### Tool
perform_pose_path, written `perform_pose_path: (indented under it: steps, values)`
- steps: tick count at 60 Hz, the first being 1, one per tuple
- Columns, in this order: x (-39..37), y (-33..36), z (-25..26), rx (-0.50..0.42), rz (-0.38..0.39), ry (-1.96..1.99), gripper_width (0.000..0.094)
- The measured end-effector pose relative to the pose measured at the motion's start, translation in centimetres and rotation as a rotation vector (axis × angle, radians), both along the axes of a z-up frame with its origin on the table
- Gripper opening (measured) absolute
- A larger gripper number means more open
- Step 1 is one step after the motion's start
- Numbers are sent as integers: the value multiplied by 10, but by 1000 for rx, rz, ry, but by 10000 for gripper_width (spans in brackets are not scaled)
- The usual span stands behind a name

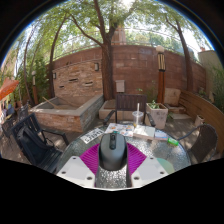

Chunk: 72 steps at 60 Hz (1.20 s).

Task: Arrange mouse

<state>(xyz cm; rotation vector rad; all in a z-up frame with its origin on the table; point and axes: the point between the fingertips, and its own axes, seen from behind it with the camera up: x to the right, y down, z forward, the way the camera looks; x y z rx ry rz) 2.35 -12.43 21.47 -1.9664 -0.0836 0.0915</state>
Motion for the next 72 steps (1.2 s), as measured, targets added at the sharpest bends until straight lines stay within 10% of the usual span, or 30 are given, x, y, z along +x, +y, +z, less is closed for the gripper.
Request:
perform_pose_path:
  steps: [7,21,31,36,72]
  values:
    - [63,35,-18,-5,-61,-29,353]
    - [144,40,-237,-299,-147,-72,362]
    - [129,7,-319,-439,-141,-69,540]
    - [121,-4,-307,-415,-158,-70,875]
    - [-112,-249,-168,-218,-294,-159,857]
